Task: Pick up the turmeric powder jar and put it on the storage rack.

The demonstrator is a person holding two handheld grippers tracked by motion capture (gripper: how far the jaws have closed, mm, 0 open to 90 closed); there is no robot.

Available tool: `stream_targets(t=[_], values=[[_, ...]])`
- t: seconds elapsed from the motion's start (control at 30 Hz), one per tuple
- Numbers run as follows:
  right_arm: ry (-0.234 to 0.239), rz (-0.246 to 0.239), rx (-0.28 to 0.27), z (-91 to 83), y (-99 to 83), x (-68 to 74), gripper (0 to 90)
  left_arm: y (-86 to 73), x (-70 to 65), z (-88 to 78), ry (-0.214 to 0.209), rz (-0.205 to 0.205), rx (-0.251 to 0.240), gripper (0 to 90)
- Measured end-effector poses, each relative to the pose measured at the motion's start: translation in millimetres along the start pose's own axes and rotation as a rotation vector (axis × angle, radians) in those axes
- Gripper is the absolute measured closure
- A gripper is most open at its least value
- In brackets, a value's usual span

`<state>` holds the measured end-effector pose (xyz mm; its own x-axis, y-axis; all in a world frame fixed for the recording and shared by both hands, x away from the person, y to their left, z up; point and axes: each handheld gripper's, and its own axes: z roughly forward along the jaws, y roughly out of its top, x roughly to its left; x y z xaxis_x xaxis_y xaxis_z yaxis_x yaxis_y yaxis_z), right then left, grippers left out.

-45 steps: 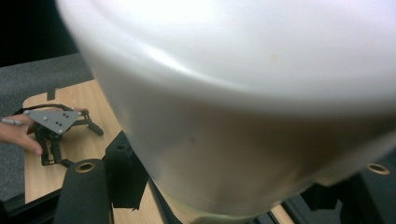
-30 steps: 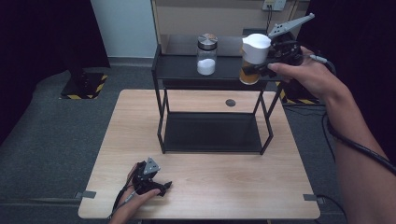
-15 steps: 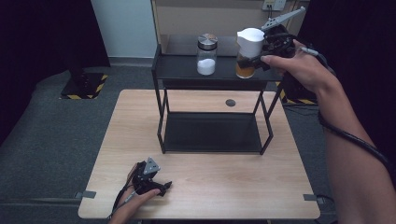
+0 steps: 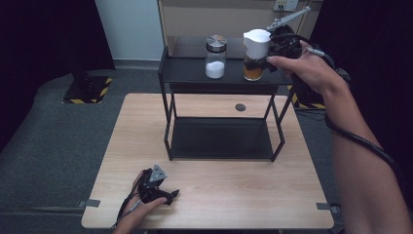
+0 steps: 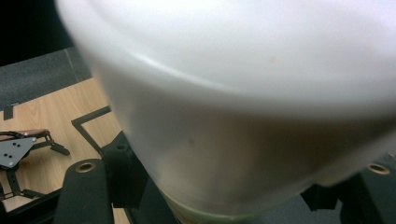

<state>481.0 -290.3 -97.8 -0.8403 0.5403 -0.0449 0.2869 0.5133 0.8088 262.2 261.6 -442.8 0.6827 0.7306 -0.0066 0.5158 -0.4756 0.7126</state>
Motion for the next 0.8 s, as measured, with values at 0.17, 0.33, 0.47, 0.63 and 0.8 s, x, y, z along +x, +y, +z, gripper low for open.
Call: stream_targets(t=[0.17, 0.33, 0.47, 0.63, 0.8], values=[[-0.004, -0.001, 0.008, 2.1, 0.7, -0.6, 31.9, 0.0, 0.0, 0.0, 0.0, 0.001, 0.0, 0.0], [-0.01, 0.016, 0.016, 4.6, -0.7, -1.6, 31.9, 0.0, 0.0, 0.0, 0.0, 0.0, 0.0, 0.0], [-0.013, 0.019, 0.011, 6.2, -3.1, -3.3, 31.9, 0.0, 0.0, 0.0, 0.0, 0.0, 0.0, 0.0], [-0.012, 0.027, 0.012, 5.6, -4.0, -3.5, 31.8, 0.0, 0.0, 0.0, 0.0, 0.001, 0.0, 0.0], [-0.014, 0.037, -0.006, 5.5, -9.3, -3.2, 31.8, 0.0, -0.1, 0.0, 0.0, 0.001, 0.0, 0.0]])
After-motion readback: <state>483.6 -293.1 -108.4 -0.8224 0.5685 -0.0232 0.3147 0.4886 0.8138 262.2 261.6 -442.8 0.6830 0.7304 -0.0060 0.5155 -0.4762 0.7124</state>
